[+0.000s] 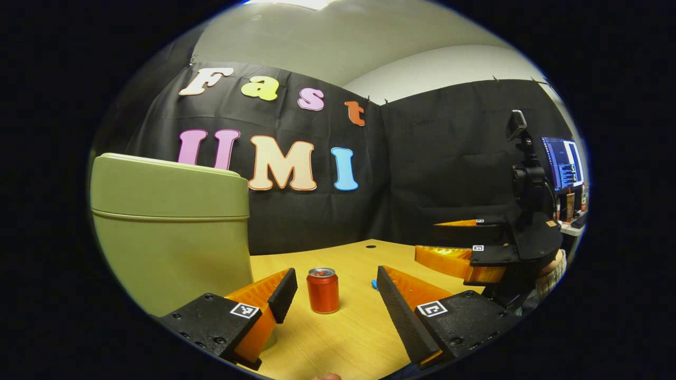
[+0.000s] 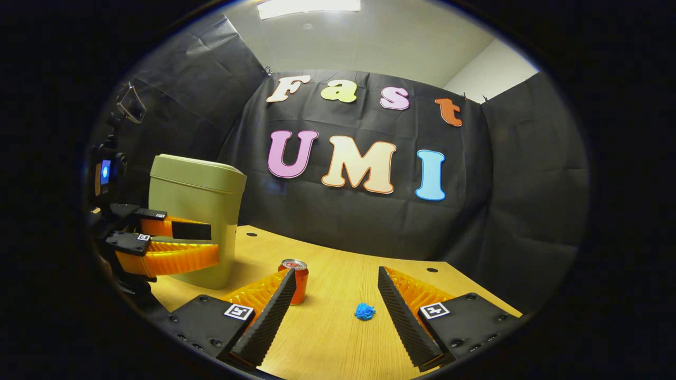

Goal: Press the lid of the desktop garbage bin to open it, pick up the crumpled paper on the desktop and throw it into the bin, then pick up the pop can on the desktop and drop it into the bin, and finally close the garbage bin lid.

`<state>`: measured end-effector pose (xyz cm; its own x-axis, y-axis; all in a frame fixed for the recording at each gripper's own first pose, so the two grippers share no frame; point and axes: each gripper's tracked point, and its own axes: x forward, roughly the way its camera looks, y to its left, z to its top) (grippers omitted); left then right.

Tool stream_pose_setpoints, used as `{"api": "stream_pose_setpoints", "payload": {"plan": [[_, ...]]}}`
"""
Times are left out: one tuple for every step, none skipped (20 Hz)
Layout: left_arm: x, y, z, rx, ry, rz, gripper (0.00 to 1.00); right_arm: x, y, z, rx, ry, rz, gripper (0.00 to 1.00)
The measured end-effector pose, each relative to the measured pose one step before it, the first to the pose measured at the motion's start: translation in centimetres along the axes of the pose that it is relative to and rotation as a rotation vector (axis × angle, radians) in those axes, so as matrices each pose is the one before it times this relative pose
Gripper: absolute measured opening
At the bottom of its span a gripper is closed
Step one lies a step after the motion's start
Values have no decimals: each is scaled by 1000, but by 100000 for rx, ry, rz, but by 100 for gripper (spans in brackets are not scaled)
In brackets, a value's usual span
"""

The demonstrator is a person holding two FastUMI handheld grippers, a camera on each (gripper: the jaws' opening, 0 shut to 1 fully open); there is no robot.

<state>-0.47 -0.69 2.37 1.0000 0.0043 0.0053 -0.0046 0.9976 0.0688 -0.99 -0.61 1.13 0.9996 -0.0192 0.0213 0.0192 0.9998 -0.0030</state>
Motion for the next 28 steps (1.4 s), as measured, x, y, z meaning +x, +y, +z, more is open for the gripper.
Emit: {"api": "stream_pose_setpoints", "payload": {"plan": [[37,-5,89,8,94,106,93,15,-104,-11,232,-12,-141,98],[26,-165,-97,327,548,-99,93,1,-54,45,186,89,45,98],[-114,-46,94,114,377,-98,93,4,38,-192,36,231,211,98],[-108,-299,186,-139,-73,-914,93,60,-97,-123,-3,269,-67,98],[-134,-444,424,-282,-308,-1378,93,71,-18,-111,-37,368,80,98],[-263,-290,476,-219,-582,-728,92,51,153,-136,-58,613,349,98],[-85,-171,782,467,-632,-475,91,44,97,-203,-290,536,389,98],[-4,43,630,1379,-314,-36,86,-32,24,-9,-528,259,176,98],[-14,261,697,1861,272,799,83,-90,71,28,-544,43,88,98],[55,417,443,2269,744,960,80,-80,23,132,-230,-159,292,100],[117,241,603,1507,640,221,76,-31,83,105,195,-252,441,100],[111,86,319,964,865,107,72,-109,-5,216,546,-521,264,100],[-15,104,383,626,994,-82,72,-184,1,325,632,-805,81,98],[-174,-25,439,553,688,-486,63,-126,-131,419,684,-918,-75,98],[-36,-114,564,1165,805,-707,59,-90,-235,171,529,-650,-165,100],[-187,145,702,1788,-137,54,55,-112,-202,192,523,-531,-243,100],[-144,366,1051,2557,-937,986,52,-130,-262,45,507,-299,-457,98],[-150,583,973,2998,-1069,1243,46,-84,-354,127,462,-302,-862,98],[-144,592,1125,2408,-1853,1406,48,-64,-287,94,71,-136,-794,98],[-97,524,872,1903,-1248,1047,31,-81,-259,41,-229,11,-791,98],[-204,681,782,1400,-681,1405,28,-95,-260,50,-531,-143,-734,98],[-371,760,696,1147,-1041,1754,22,-74,-164,193,-522,-163,-574,98],[-310,1084,945,941,-1277,2647,10,-63,-56,-16,-276,-89,-217,98],[-322,1234,747,1140,-1101,2960,9,-1,53,17,244,-54,93,98],[-250,1269,730,1179,-935,3052,6,10,24,-8,616,32,350,98],[-223,1118,406,916,-466,2471,1,-34,78,42,550,128,451,98],[79,954,243,631,14,1385,0,-9,27,-112,231,198,187,100],[-90,1110,55,159,285,2291,0,-25,-58,-86,-223,295,-37,98]]}}
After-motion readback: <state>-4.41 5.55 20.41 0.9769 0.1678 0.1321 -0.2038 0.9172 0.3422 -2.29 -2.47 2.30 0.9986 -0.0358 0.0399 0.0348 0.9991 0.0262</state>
